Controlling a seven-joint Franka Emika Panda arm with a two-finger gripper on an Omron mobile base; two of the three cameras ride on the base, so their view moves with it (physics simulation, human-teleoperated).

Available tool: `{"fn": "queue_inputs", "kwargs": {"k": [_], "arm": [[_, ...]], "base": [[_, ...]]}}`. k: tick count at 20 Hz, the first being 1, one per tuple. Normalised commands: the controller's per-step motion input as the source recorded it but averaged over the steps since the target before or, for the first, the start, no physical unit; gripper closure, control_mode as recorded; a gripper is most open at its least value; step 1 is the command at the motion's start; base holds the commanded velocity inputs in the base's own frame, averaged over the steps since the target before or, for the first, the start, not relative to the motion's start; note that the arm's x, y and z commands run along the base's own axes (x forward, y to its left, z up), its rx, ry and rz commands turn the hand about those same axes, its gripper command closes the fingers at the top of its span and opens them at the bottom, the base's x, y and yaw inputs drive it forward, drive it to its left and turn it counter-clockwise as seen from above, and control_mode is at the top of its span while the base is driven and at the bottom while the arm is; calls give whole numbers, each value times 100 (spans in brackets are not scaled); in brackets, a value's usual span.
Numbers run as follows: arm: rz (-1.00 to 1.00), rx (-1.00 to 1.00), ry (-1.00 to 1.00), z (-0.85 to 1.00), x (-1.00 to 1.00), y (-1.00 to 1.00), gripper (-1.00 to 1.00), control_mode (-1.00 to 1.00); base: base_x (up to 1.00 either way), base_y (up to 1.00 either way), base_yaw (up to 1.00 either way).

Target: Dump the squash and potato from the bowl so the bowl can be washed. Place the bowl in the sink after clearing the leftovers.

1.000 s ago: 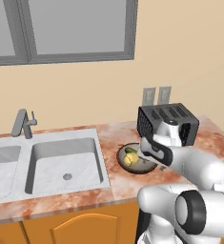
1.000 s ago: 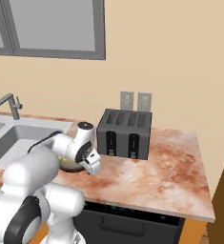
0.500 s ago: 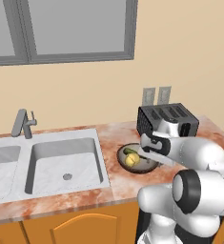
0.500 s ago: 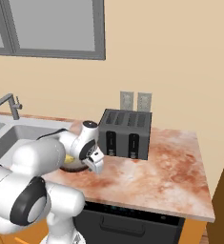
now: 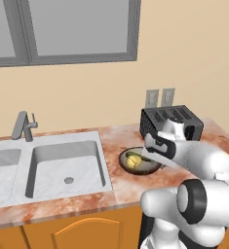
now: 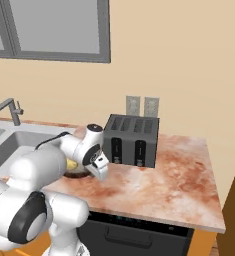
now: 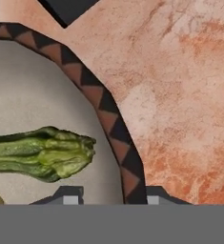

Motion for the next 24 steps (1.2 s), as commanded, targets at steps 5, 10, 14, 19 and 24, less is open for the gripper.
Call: {"fn": "queue_inputs", "kwargs": {"k": [5, 10, 14, 19, 24], "arm": [[-1, 11, -5, 47, -27, 16, 100, -100], [-6, 4, -11, 65, -5, 49, 100, -100], [-11, 0, -20, 72, 0, 75, 100, -100], [-16, 0, -22, 60, 14, 97, 100, -100], [-10, -6, -8, 15, 39, 94, 100, -100]], "base": [[0, 0, 0], [0, 0, 0], [0, 0, 0], [0, 0, 0], [0, 0, 0]]}}
